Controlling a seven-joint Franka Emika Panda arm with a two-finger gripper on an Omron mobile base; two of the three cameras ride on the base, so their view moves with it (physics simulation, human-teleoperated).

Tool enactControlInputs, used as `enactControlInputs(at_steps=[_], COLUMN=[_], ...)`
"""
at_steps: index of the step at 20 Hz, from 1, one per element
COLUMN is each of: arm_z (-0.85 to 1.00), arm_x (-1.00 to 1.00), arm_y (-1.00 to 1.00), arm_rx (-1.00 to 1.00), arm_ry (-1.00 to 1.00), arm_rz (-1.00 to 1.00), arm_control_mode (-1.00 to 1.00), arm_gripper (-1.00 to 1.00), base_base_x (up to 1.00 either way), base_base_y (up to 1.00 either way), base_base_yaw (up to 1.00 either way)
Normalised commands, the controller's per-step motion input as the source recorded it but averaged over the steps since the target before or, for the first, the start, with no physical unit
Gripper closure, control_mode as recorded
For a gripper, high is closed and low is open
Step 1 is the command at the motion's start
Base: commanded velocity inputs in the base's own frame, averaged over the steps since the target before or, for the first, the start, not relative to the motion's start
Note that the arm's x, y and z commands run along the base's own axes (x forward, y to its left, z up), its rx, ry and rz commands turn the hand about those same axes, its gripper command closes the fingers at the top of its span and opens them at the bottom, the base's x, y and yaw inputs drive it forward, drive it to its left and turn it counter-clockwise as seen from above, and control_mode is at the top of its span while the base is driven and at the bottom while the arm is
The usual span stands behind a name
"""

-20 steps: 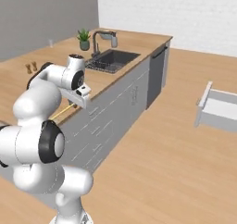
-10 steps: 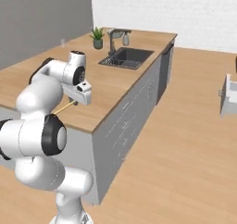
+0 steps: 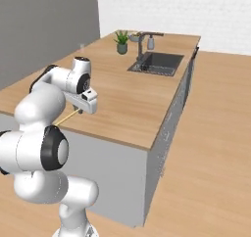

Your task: Take a straw from the drawer in front and place it inside the glass cup on the dining counter.

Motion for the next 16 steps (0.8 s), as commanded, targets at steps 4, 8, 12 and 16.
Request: enactControlInputs(at_steps=[4,8,12,16], arm_z=[0.00,0.00,0.00,0.00], arm_x=[0.00,0.00,0.00,0.00], arm_y=[0.00,0.00,0.00,0.00], arm_rx=[0.00,0.00,0.00,0.00], arm_ry=[0.00,0.00,0.00,0.00], arm_rz=[0.00,0.00,0.00,0.00], arm_control_mode=[1.00,1.00,1.00,1.00], arm_gripper=[1.00,1.00,1.00,1.00], base_base_x=[0.00,0.00,0.00,0.00], base_base_y=[1.00,1.00,1.00,1.00], base_base_yaw=[-0.11,-0.11,-0.12,-0.13])
